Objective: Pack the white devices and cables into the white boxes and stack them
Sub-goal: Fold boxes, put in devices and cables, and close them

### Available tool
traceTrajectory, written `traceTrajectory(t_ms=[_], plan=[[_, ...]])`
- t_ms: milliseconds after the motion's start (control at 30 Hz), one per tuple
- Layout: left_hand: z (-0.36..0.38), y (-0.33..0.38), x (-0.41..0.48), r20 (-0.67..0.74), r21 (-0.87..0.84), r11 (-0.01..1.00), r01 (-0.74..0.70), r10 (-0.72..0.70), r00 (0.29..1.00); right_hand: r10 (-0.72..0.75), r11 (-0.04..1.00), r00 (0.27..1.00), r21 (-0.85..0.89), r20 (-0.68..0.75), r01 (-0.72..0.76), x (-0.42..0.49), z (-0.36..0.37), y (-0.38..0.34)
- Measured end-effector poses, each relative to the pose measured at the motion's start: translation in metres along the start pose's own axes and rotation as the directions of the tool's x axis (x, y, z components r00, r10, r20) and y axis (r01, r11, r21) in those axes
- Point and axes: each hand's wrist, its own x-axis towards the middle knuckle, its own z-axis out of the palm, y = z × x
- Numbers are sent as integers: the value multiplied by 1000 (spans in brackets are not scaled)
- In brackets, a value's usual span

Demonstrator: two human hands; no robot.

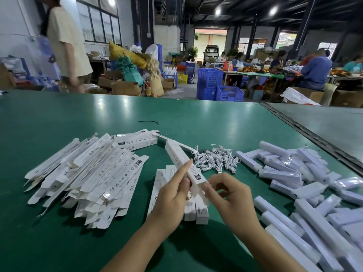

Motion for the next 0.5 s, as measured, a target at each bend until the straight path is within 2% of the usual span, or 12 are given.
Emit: traceTrajectory(t_ms=[100, 167, 267, 367, 433, 500], plan=[[-4, 1, -3, 8, 388, 918, -83, 87, 996, 100, 992, 994, 84, -46, -96, 2, -2, -1], [-5, 2, -4, -8, 467, 880, -85, 101, 995, 152, 982, 988, 124, -42, -145, 3, -2, 0], [-5, 4, -6, 9, 422, 904, -74, 77, 997, 188, 973, 981, 147, -49, -179, 3, -2, 0], [-4, 5, -5, -36, 357, 932, -65, 83, 996, 190, 971, 981, 155, -37, -182, 4, -3, -1], [-3, 8, -5, -78, 310, 949, -59, 87, 993, 146, 978, 989, 152, 0, -145, 3, -2, 0], [-2, 10, -4, -112, 245, 968, -48, 77, 991, 38, 988, 998, 145, 52, -45, 0, 1, 0]])
